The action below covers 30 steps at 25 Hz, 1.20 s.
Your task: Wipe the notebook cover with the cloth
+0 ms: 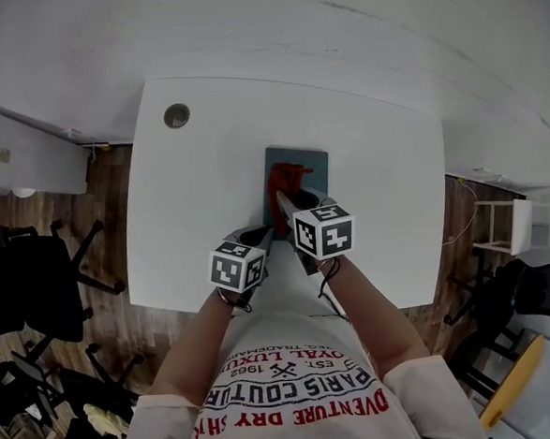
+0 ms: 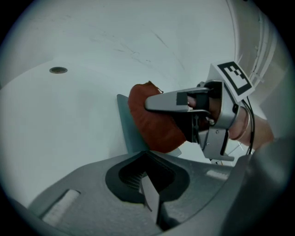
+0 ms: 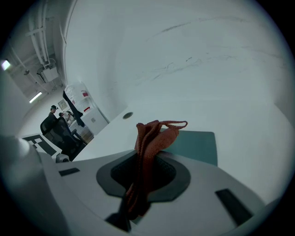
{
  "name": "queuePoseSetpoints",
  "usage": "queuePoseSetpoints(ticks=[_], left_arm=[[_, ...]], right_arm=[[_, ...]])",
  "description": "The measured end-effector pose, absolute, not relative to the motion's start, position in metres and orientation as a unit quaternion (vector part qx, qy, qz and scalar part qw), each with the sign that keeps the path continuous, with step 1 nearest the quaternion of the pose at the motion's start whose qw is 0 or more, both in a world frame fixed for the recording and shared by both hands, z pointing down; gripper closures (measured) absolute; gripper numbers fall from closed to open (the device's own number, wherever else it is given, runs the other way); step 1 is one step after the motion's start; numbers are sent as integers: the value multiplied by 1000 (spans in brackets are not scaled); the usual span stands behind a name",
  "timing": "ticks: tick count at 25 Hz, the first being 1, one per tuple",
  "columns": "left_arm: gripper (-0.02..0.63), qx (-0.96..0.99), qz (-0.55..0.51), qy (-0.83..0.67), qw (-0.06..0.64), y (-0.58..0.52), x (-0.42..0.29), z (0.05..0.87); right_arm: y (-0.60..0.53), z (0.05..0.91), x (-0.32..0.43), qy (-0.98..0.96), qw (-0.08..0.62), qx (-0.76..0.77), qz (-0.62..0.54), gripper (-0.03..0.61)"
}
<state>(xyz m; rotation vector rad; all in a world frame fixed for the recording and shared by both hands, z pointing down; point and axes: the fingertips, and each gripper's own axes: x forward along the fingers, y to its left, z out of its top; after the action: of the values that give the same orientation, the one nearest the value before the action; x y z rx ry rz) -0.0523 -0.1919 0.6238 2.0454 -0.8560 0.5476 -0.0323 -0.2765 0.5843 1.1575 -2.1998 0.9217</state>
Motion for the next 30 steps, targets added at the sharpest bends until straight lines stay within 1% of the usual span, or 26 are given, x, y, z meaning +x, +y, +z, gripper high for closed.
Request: queuePoseSetpoints(ticks=[6, 11, 19, 30], left_arm=[[604, 815, 218, -340, 415, -193, -54, 625], [604, 815, 216, -339, 418, -191, -53, 625], [604, 814, 217, -339, 419, -192, -55, 624], [604, 814, 216, -336, 422, -192, -54, 624]], right_arm=[[-277, 603, -62, -806, 263, 411, 334, 503], [-274, 613, -61, -815, 303, 401, 287, 502], [-275, 612, -52, -818, 311, 397, 275, 499], [-276, 614, -7, -802, 296, 430, 291, 497]])
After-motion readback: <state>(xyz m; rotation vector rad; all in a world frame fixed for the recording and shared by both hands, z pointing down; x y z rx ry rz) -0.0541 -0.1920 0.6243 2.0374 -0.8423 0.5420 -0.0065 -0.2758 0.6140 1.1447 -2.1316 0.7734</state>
